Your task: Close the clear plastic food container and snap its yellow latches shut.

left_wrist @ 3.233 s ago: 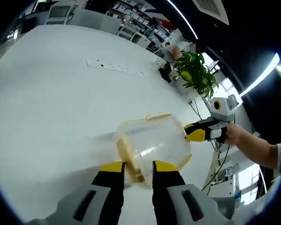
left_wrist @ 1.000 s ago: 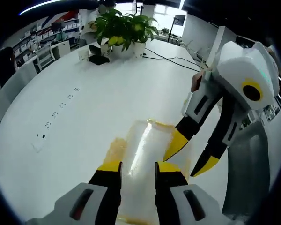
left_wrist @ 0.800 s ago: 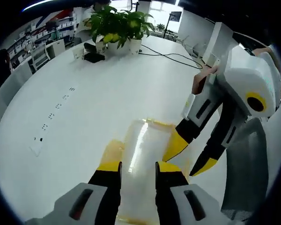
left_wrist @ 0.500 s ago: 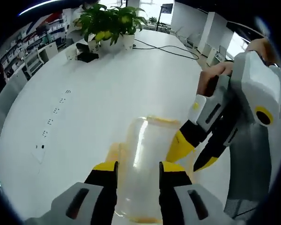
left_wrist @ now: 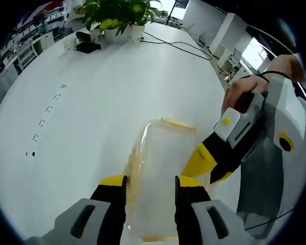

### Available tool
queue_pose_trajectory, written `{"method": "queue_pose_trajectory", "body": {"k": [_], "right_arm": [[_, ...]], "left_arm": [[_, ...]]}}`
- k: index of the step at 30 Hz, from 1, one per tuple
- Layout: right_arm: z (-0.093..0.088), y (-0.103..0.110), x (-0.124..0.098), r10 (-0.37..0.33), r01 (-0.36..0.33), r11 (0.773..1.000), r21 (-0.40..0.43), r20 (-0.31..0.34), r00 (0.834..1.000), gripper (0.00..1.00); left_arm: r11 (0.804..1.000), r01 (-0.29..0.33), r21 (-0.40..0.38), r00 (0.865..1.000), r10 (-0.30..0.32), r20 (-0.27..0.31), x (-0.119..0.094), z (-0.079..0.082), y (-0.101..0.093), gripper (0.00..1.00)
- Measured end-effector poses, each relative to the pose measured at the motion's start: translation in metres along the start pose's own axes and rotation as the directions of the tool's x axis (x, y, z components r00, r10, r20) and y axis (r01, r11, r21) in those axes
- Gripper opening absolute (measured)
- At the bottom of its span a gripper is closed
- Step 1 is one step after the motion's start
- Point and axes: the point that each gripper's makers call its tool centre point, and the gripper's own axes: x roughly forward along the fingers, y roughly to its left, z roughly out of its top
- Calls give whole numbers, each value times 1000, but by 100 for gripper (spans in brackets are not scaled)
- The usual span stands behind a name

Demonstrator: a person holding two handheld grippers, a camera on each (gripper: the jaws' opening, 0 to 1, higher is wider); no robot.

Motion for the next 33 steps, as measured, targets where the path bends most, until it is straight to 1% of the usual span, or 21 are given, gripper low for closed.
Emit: {"method": "queue_pose_trajectory", "body": {"k": [2, 6, 7, 10, 12, 13, 17, 20, 22, 23, 26, 28, 33], "right_arm": [[0, 0, 1, -7, 7, 1000, -3, -5, 1000, 33], [-1, 0, 2, -23, 23, 1000, -16, -12, 1000, 33], [-1, 0, 2, -25, 25, 1000, -17, -13, 1000, 33], [-2, 0, 3, -39, 39, 999, -33, -16, 999, 33], [-3, 0, 4, -49, 47, 997, -61, -22, 999, 33], [-2, 1, 4, -48, 47, 996, -71, -15, 999, 32], [-1, 0, 4, -57, 55, 996, -63, -23, 998, 32], [-1, -1, 4, -60, 58, 996, -64, -22, 998, 31], [-1, -1, 4, -64, 63, 996, -62, -21, 998, 31], [-1, 0, 4, -68, 67, 996, -63, -21, 997, 31], [-1, 0, 4, -71, 70, 995, -70, -22, 997, 30], [-2, 0, 4, -72, 70, 995, -67, -23, 997, 30], [-2, 0, 5, -67, 66, 996, -66, -24, 997, 30]], "left_arm": [[1000, 22, 3, 999, -22, -25, 3, 0, -1, 35], [998, 59, 7, 995, -58, -76, 5, -1, 1, 35], [998, 58, 11, 995, -57, -79, 6, 1, 3, 35], [998, 62, 19, 993, -60, -97, 5, 0, 3, 35], [998, 67, 8, 993, -66, -100, 5, -1, 1, 34], [997, 72, 3, 993, -72, -97, 5, -1, 5, 34], [997, 78, -21, 993, -79, -84, 6, -1, 4, 34], [996, 80, -27, 993, -82, -85, 6, -2, 3, 33], [996, 82, -25, 992, -84, -91, 7, -2, 3, 33], [996, 83, -24, 992, -85, -93, 6, -4, -3, 33], [996, 88, -29, 992, -91, -93, 6, -4, -4, 33], [996, 91, -26, 992, -93, -91, 6, -6, -8, 32], [995, 97, -34, 991, -100, -90, 7, -5, -8, 32]]}}
